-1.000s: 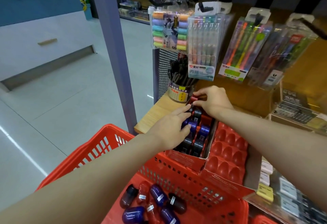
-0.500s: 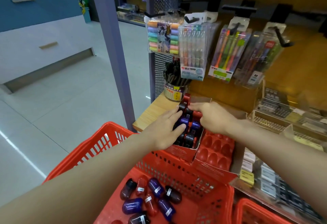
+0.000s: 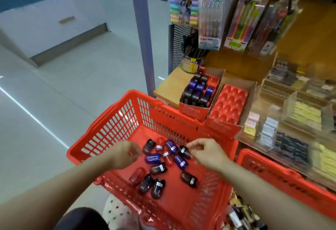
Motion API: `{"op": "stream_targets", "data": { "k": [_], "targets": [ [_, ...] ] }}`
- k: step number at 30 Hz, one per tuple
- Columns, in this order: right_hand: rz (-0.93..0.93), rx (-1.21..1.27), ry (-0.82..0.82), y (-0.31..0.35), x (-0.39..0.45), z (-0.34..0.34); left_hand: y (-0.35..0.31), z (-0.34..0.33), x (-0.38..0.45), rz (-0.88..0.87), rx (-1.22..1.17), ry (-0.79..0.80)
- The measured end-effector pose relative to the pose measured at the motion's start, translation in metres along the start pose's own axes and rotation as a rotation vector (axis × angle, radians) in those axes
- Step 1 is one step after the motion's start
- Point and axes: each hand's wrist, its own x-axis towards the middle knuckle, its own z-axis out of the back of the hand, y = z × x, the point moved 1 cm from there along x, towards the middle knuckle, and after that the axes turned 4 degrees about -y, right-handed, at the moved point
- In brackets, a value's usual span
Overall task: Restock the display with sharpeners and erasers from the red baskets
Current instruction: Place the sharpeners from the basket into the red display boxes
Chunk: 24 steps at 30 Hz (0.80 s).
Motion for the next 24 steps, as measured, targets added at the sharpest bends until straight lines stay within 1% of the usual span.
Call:
{"op": "stream_targets", "data": {
  "k": [2,3,6,9,12,16,18,21,24],
  "targets": [
    [-0.208,0.080,0.057,-0.018,0.005,-0.022,0.007,-0.007,0.000,0.043,-0.027,-0.008],
    [-0.253,0.087,0.051,-0.027,0.010,-0.030,0.011,-0.010,0.004,0.066,-0.045,-0.016],
    [-0.296,0.077,0.014,-0.047,0.029,-0.055,0.023,-0.019,0.020,0.130,-0.060,0.006],
    [-0.363,0.016,0.059,-0.065,0.039,-0.090,0.031,-0.037,0.038,0.174,0.020,0.136],
    [-0.396,-0.105,0.163,-0.085,0.042,-0.132,0.037,-0.066,0.059,0.170,0.124,0.260],
    [-0.391,-0.350,0.224,-0.097,0.038,-0.176,0.049,-0.113,0.089,0.135,0.263,0.308],
    [-0.385,-0.367,0.184,-0.101,0.036,-0.194,0.056,-0.135,0.098,0.116,0.288,0.331],
    [-0.358,-0.349,0.065,-0.104,0.034,-0.212,0.065,-0.152,0.107,0.102,0.316,0.292],
    [-0.306,-0.414,0.049,-0.105,0.032,-0.217,0.073,-0.154,0.110,0.134,0.325,0.293]
  ]
}}
